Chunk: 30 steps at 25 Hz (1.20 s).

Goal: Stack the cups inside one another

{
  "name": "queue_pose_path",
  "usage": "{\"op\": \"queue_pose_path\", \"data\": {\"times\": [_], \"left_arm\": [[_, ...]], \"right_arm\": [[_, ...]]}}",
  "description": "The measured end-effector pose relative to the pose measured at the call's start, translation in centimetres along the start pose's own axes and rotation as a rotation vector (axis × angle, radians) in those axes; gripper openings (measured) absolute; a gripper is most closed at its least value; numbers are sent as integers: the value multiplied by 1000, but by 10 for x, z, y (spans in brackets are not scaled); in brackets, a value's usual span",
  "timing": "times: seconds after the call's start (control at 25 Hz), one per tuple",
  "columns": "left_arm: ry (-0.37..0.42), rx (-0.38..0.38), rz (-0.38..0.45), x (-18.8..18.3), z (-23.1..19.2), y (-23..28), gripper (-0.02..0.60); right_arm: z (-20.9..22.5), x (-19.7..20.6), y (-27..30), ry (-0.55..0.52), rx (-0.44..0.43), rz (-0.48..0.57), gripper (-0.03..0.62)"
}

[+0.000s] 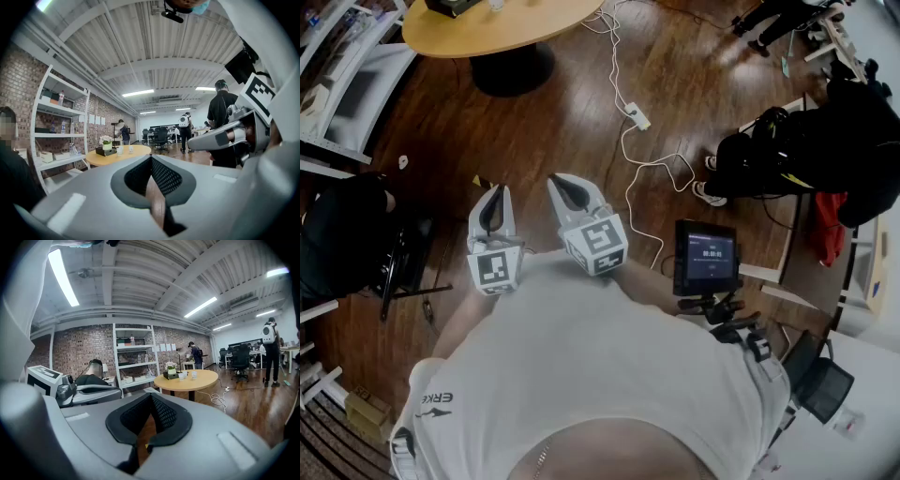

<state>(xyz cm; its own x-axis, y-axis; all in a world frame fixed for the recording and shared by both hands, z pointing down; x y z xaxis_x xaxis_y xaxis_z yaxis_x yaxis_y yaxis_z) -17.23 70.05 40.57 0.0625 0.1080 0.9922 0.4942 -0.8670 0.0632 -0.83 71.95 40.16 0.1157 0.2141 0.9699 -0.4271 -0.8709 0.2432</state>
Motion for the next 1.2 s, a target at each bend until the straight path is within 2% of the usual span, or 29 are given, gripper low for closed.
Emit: {"op": "queue_pose_path", "data": {"times": [0.44,0.64,0.72,1.0,1.2], "left_arm": [[9,-13,5,8,19,12,2],[21,-42,-60,2,45,34,2],[15,-48,-58,3,49,42,2],[16,-38,-54,4,32,72,2],[18,-11,-99,9,7,115,2]], "right_arm": [[22,8,-5,-9,-3,26,14],[58,4,-10,1,-33,17,14],[65,5,-8,-2,-42,18,14],[81,2,23,23,-36,14,14],[99,-3,66,27,-13,3,14]]}}
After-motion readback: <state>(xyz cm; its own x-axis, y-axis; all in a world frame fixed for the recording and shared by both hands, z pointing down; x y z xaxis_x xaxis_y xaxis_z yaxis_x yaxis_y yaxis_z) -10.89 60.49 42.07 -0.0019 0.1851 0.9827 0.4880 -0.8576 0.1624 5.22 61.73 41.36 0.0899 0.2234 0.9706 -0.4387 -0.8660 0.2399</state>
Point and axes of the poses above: the fingertips, and each gripper's own axes: y forward along the fingers, z to its right, x out of its underside, the point moved 8 cm from there along -y, backward along the fingers, and after that the axes turned 9 degrees about -y, right-handed, at the moved point
